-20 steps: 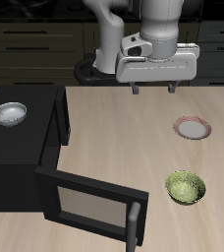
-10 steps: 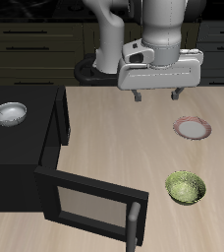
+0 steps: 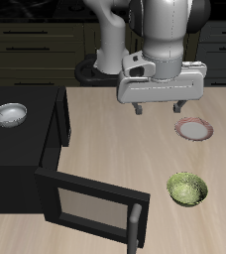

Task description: Place the green bowl on the plate

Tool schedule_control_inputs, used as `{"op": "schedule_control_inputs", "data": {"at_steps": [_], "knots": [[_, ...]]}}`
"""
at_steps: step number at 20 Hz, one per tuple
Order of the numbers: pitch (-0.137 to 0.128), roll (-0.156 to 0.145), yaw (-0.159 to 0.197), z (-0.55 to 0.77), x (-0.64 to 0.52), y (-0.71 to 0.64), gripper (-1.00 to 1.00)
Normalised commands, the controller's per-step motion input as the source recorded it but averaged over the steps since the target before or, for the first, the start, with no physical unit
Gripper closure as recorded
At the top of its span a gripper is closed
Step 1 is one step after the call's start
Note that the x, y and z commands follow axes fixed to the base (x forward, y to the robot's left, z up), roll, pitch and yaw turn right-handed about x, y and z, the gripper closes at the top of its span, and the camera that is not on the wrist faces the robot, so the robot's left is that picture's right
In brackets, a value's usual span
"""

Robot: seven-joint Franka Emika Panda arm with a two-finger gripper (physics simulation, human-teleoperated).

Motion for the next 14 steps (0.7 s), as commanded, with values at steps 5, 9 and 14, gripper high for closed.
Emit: {"op": "schedule_control_inputs", "data": {"at_steps": [5,9,14], "knots": [[-0.008,0.014,-0.005,-0.01,0.20,-0.01,-1.00],[0.011,0.007,-0.003,-0.06,0.12,0.00,-1.00],[0.008,0.016,-0.002,-0.07,0.11,0.02,-1.00]]}}
